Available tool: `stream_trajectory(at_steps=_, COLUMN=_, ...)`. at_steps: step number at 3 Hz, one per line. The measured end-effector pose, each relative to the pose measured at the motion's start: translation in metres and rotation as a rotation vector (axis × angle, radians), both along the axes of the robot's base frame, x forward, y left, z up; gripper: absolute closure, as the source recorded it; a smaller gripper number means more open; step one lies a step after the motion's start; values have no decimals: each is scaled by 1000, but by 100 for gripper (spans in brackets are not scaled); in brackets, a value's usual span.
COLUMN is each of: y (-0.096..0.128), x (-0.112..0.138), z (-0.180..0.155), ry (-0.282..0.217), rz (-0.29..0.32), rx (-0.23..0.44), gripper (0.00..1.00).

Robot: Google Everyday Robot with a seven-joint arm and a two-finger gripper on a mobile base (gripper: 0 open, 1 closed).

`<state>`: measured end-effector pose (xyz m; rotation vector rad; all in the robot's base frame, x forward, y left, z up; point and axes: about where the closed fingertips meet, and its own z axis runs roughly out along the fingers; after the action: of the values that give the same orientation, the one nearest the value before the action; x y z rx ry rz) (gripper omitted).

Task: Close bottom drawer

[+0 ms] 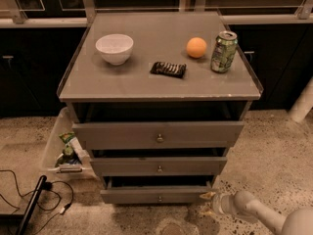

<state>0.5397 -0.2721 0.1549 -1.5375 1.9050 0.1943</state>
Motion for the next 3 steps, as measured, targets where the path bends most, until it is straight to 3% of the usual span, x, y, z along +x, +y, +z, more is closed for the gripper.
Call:
stream_trajectory(at_steps=1, y=0, x=0, z=0, ry=0, rz=0, rx=0, gripper=16)
stream_trajectory(at_steps=2, y=0, x=0, z=0, ry=0, rz=0, rx=0, gripper=0)
stream_trajectory(at_steps=3, y=0, x=0, z=0, ry=0, rz=0, rx=0, gripper=0)
